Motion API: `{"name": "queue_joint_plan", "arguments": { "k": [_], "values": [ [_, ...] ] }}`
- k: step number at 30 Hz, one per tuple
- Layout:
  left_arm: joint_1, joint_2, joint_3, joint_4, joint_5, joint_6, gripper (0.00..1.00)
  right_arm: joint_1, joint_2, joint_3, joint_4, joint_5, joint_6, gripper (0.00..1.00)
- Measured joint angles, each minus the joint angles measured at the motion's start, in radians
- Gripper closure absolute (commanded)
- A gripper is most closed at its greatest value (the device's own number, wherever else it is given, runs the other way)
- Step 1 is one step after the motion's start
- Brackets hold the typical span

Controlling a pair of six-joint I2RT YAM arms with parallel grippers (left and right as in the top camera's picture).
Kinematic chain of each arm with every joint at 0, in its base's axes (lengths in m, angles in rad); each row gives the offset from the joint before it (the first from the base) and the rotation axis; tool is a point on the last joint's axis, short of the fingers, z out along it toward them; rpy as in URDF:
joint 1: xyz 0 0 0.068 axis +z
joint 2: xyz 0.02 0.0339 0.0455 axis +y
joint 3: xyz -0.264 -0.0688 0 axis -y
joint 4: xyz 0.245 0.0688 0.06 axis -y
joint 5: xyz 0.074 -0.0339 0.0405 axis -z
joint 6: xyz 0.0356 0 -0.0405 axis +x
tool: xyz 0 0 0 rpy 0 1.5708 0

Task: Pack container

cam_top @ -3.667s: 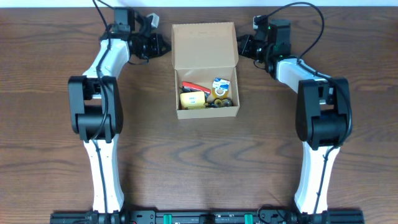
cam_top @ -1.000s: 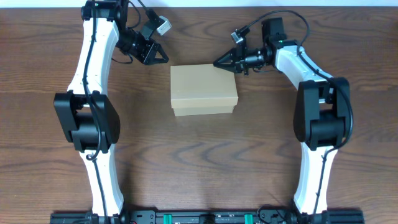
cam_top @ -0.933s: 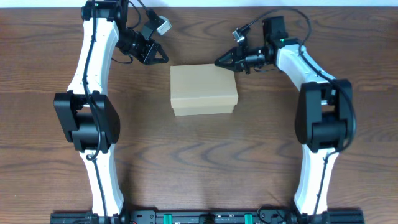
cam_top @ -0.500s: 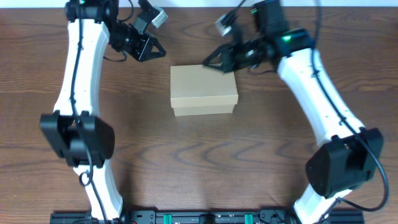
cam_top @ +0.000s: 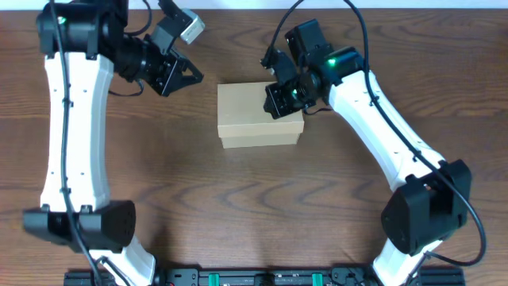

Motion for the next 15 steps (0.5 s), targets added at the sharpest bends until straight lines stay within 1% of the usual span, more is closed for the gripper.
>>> {"name": "queue_joint_plan", "arguments": {
  "k": [5,8,12,15],
  "values": [
    [0.0,-0.079,0.0,-0.048,-0.004,0.0,0.94,0.0,0.0,-0.103,0.041,0.021,-0.011,0.99],
    [0.0,-0.138,0.0,-0.051,-0.014,0.0,0.94,0.0,0.0,-0.152,0.072,0.021,-0.014,0.99],
    [0.0,-0.206,0.0,-0.055,-0.023,-0.001,0.94,0.0,0.0,-0.18,0.097,0.014,-0.014,0.99],
    [-0.001,-0.236,-0.001,-0.055,-0.026,-0.025,0.94,0.0,-0.001,-0.186,0.111,0.012,-0.015,0.99]
  ]
}}
